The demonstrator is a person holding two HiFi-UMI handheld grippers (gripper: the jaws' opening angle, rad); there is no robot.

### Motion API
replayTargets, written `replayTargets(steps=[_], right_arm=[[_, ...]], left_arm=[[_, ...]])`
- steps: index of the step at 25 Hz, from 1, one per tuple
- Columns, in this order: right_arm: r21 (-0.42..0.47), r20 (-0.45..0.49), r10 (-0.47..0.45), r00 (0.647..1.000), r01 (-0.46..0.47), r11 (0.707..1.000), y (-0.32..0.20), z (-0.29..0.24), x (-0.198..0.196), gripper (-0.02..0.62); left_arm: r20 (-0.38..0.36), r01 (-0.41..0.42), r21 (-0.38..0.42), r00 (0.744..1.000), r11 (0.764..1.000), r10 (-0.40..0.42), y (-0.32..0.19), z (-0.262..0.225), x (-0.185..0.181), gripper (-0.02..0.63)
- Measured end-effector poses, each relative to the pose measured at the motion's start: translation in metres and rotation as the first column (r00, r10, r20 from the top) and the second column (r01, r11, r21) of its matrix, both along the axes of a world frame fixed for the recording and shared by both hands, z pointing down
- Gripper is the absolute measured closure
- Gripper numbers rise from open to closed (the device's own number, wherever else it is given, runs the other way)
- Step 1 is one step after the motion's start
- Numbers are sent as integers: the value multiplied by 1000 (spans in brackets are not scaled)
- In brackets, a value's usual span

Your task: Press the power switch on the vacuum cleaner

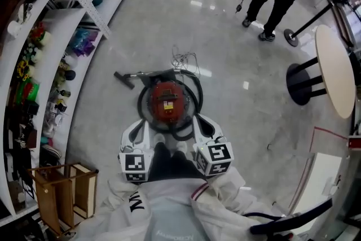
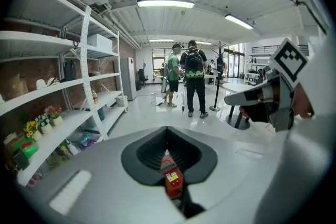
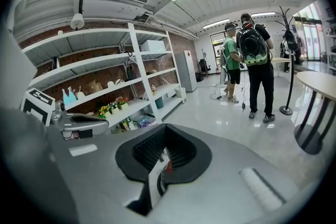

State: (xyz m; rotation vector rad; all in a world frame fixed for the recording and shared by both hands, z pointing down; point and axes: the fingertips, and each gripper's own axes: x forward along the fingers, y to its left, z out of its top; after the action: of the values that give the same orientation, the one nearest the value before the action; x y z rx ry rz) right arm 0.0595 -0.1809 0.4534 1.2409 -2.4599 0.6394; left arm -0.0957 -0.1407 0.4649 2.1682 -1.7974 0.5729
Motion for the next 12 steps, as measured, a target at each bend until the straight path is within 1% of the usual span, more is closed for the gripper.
replayTargets(steps=[6,9,12], right_arm=[[-47,-35,8,999,-9,999,6,22,-7,595],[-87,-53,11,999,-16,996,10,45,-8,595],[-126,-64,19,998,-27,992,15,66,-8,595]], left_arm=[[-21,-18,-35,1000,999,17,-5,20,-10,606],[-22,-23,-53,1000,998,22,-6,37,-14,606],[-17,-29,-52,999,998,28,-6,51,-15,606]])
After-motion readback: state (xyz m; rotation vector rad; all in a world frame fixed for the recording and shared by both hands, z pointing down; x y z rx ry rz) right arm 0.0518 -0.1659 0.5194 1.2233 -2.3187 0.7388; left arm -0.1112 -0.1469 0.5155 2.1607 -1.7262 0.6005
